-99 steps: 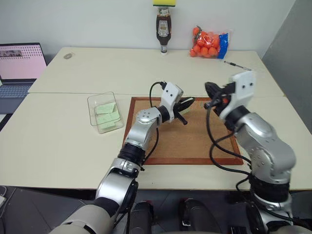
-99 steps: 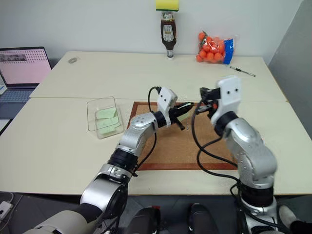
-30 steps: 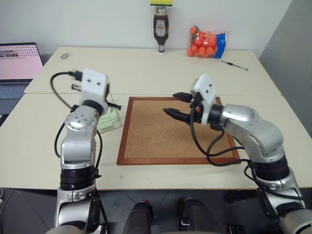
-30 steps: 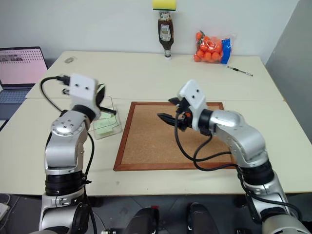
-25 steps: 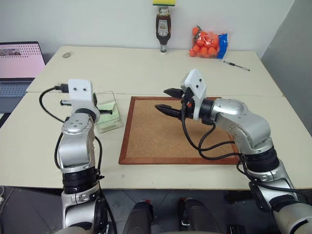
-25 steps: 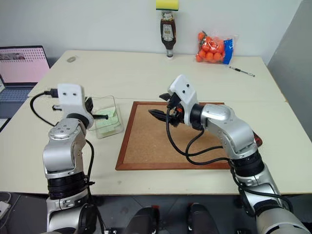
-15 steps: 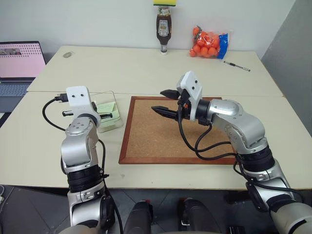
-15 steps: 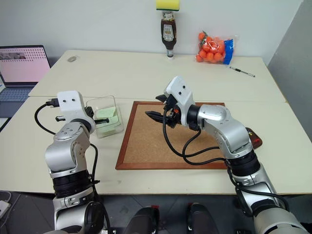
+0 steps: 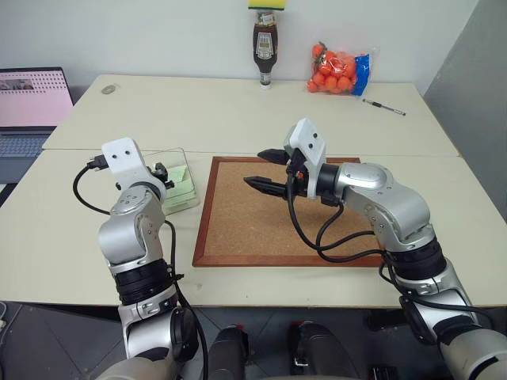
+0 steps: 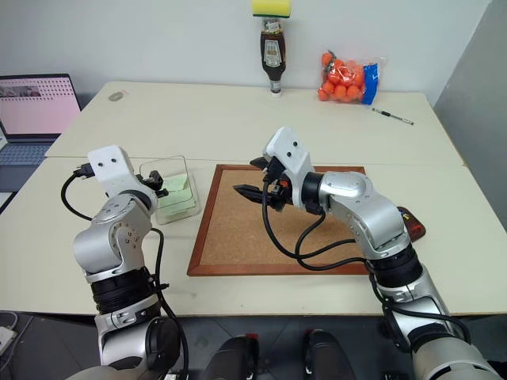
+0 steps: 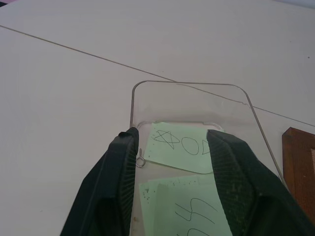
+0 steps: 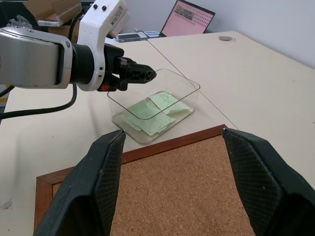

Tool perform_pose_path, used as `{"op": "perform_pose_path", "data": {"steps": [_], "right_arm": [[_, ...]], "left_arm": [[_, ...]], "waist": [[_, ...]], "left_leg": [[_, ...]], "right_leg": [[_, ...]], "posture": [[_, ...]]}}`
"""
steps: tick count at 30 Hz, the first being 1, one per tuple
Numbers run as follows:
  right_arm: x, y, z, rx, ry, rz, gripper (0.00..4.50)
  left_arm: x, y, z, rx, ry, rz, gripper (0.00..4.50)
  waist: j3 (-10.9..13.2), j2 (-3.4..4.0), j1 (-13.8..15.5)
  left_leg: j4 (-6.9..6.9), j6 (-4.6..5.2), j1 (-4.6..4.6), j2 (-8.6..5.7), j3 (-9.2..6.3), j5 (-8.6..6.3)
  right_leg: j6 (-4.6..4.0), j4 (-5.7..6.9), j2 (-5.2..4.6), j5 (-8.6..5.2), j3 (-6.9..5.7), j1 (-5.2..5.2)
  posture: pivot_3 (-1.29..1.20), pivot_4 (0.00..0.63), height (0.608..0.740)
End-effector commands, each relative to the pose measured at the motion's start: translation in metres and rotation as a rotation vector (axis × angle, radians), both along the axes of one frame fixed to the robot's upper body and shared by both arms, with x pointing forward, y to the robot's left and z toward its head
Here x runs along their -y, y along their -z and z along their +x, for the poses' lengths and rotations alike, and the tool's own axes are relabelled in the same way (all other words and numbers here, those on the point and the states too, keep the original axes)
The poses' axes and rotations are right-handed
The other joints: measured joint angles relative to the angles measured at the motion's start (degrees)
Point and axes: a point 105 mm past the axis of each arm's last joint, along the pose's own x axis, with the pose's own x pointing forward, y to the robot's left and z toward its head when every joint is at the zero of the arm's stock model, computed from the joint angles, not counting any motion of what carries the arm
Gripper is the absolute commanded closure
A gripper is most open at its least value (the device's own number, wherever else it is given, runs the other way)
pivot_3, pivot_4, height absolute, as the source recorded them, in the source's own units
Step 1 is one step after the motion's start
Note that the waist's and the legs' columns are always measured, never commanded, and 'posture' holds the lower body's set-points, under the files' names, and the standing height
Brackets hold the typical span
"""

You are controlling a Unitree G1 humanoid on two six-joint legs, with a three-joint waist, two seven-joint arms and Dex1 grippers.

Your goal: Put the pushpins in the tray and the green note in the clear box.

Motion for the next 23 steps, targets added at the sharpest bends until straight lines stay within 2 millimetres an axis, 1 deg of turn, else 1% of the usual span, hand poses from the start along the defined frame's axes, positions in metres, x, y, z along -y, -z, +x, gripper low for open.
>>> {"op": "perform_pose_path", "data": {"steps": [1, 3, 5, 7, 10, 12, 14, 17, 19, 21, 23], "right_arm": [[-0.001, -0.014, -0.008, 0.059, -0.018, 0.023, 1.16], [0.000, -0.014, -0.010, 0.061, -0.010, 0.039, 1.16], [0.008, -0.012, -0.013, 0.059, 0.021, 0.069, 1.16], [0.021, -0.006, -0.014, 0.071, 0.091, 0.099, 1.16], [0.045, 0.000, -0.008, 0.099, 0.288, 0.162, 1.16], [0.062, 0.008, -0.007, 0.112, 0.427, 0.203, 1.16], [0.074, 0.015, -0.008, 0.116, 0.523, 0.231, 1.16], [0.094, 0.036, -0.011, 0.122, 0.641, 0.195, 1.16], [0.107, 0.046, -0.013, 0.117, 0.710, 0.190, 1.16], [0.116, 0.050, -0.013, 0.114, 0.760, 0.199, 1.16], [0.118, 0.052, -0.014, 0.124, 0.768, 0.191, 1.16]], "left_arm": [[0.014, -0.035, 0.001, 0.148, 0.077, 0.099, 1.44], [0.028, -0.048, 0.001, 0.212, 0.149, 0.200, 1.44], [0.053, -0.054, 0.001, 0.254, 0.261, 0.264, 1.44], [0.086, -0.049, -0.001, 0.267, 0.445, 0.268, 1.44], [0.115, -0.045, -0.012, 0.308, 0.591, 0.318, 1.44], [0.131, -0.033, -0.019, 0.307, 0.698, 0.324, 1.44], [0.141, -0.023, -0.025, 0.306, 0.780, 0.333, 1.44], [0.156, 0.001, -0.034, 0.250, 0.926, 0.278, 1.44], [0.163, 0.013, -0.040, 0.222, 0.993, 0.243, 1.44], [0.168, 0.019, -0.045, 0.220, 1.040, 0.224, 1.44], [0.172, 0.021, -0.047, 0.224, 1.066, 0.222, 1.44]], "waist": [[0.0, 0.00, 0.0], [0.0, 0.00, 0.0], [0.0, 0.00, 0.1], [0.0, 0.00, 0.4], [0.0, 0.00, 0.5], [0.0, 0.00, 0.5], [0.0, 0.01, 0.4], [0.0, 0.01, 0.1], [0.0, 0.02, 0.0], [0.0, 0.02, 0.0], [0.0, 0.02, -0.1]], "left_leg": [[0.00, 0.00, 0.00, 0.00, 0.00, 0.00], [-0.01, -0.01, 0.00, 0.00, 0.00, 0.00], [-0.02, -0.01, -0.01, 0.00, 0.01, 0.00], [-0.03, -0.02, -0.02, -0.04, 0.00, 0.00], [-0.01, -0.02, -0.02, -0.12, 0.07, 0.00], [0.00, -0.02, -0.02, -0.14, 0.11, 0.00], [-0.01, -0.02, 0.02, -0.13, 0.10, 0.00], [-0.04, -0.02, 0.04, -0.04, 0.09, 0.00], [-0.02, -0.02, 0.06, -0.03, 0.09, 0.00], [-0.02, -0.01, 0.07, -0.01, 0.10, 0.00], [-0.01, -0.01, 0.06, 0.00, 0.09, 0.00]], "right_leg": [[0.00, 0.00, 0.00, 0.00, 0.00, 0.00], [0.00, -0.01, 0.00, 0.00, 0.01, 0.00], [-0.01, -0.02, -0.01, 0.00, 0.02, 0.00], [-0.01, -0.05, -0.07, -0.01, 0.01, 0.01], [-0.01, -0.07, -0.18, 0.00, 0.08, 0.02], [0.00, -0.07, -0.22, 0.00, 0.13, 0.02], [0.00, -0.03, -0.20, 0.00, 0.12, 0.01], [-0.01, 0.01, -0.08, -0.01, 0.09, -0.02], [-0.02, 0.02, -0.04, -0.01, 0.04, 0.01], [-0.02, 0.02, -0.02, -0.01, 0.04, 0.01], [-0.01, 0.02, -0.01, -0.01, 0.06, -0.01]], "posture": [[0.00, 0.150, 0.740], [0.00, 0.150, 0.740], [0.00, 0.150, 0.740], [0.00, 0.150, 0.740], [0.00, 0.150, 0.740], [0.00, 0.150, 0.740], [0.00, 0.150, 0.740], [0.00, 0.150, 0.740], [0.00, 0.150, 0.740], [0.00, 0.150, 0.740], [0.00, 0.150, 0.740]]}}
